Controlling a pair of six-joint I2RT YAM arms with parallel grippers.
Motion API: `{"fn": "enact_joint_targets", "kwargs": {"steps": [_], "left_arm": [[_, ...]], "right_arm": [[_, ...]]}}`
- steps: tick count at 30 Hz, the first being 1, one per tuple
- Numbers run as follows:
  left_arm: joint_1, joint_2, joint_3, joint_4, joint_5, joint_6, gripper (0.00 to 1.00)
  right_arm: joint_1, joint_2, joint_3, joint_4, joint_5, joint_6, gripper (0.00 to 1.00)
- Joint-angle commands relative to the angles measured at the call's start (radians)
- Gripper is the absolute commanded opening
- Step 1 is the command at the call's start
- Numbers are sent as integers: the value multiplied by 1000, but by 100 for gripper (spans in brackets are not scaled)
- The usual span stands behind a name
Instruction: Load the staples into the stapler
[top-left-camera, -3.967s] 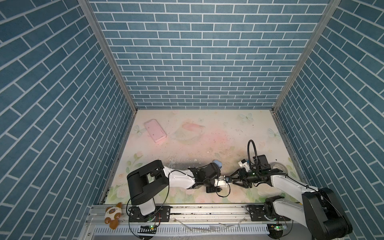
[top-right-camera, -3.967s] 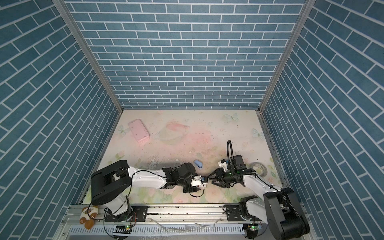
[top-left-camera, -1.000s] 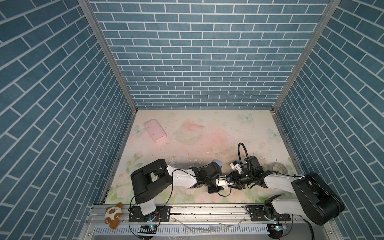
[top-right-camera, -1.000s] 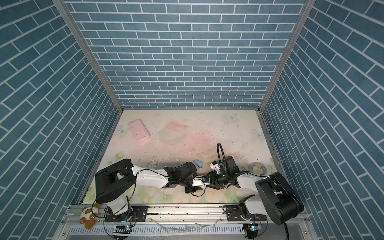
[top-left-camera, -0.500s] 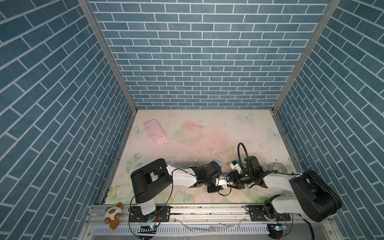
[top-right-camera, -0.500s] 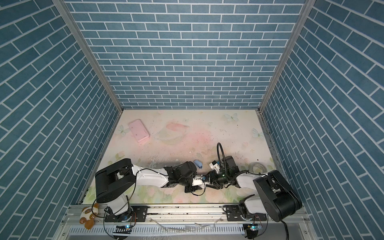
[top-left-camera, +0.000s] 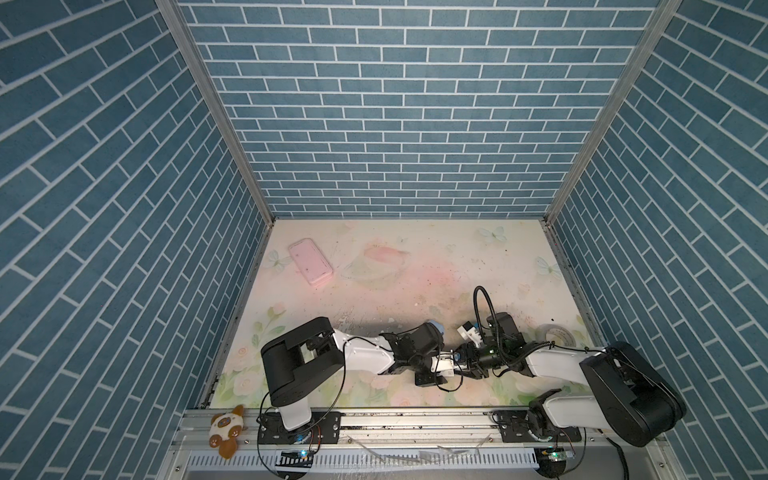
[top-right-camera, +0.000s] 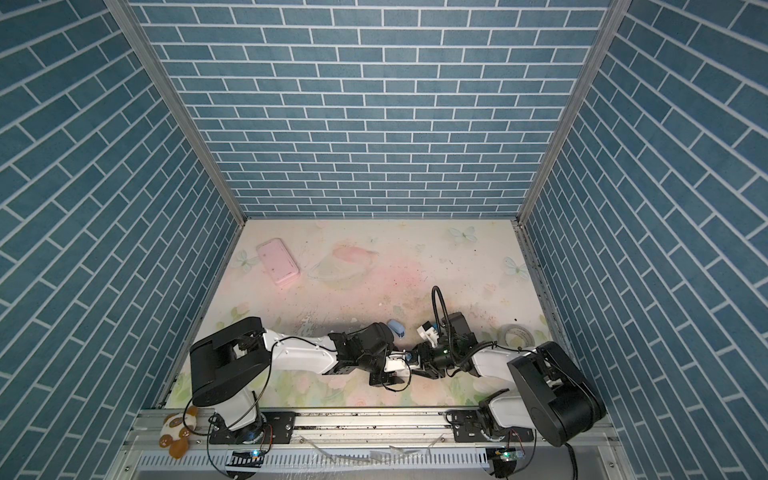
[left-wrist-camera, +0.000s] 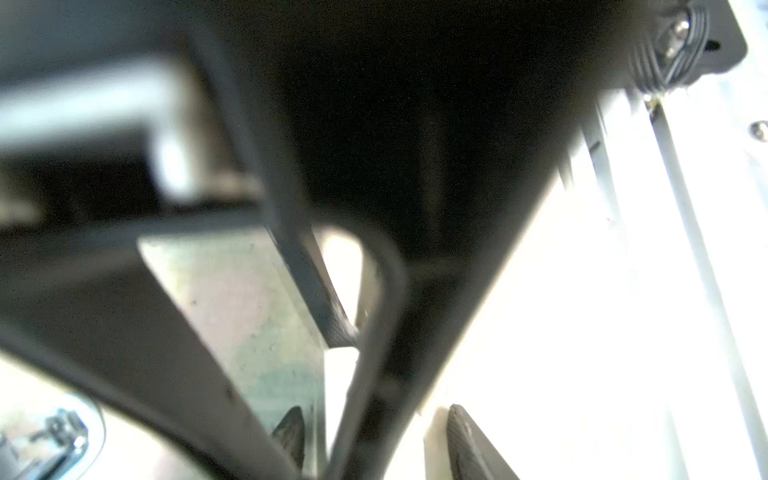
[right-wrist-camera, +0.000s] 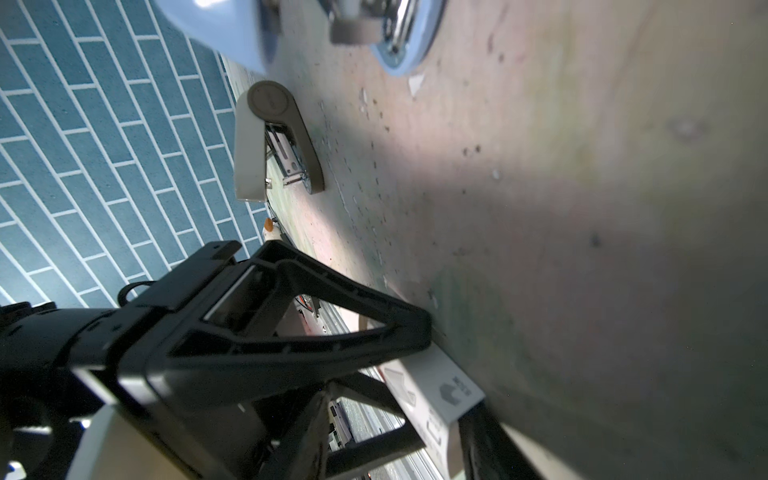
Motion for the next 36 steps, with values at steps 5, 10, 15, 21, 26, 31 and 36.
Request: {"fn": "enact_joint_targets", "kwargs": {"steps": [5, 10, 15, 21, 26, 31, 36], "left_arm": [[23, -65, -1, -175, -21, 67, 61], [26, -80, -20, -154, -32, 54, 60], [26, -53, -2, -154, -31, 50, 54], [28, -51, -2, -168, -39, 65, 46], [28, -52, -7, -177, -41, 70, 39], [29, -53, -8, -176, -42, 67, 34], [29, -54, -8, -181, -43, 69, 32]], "right_arm": [[4, -38, -2, -63, 58, -29, 53], [4, -29, 1, -62, 57, -35, 53], [4, -11, 9, -77, 50, -52, 53], [4, -5, 12, -84, 55, -59, 53], [4, -3, 13, -94, 53, -68, 53], [3, 0, 12, -96, 56, -71, 53], [4, 0, 13, -102, 62, -74, 53]]}}
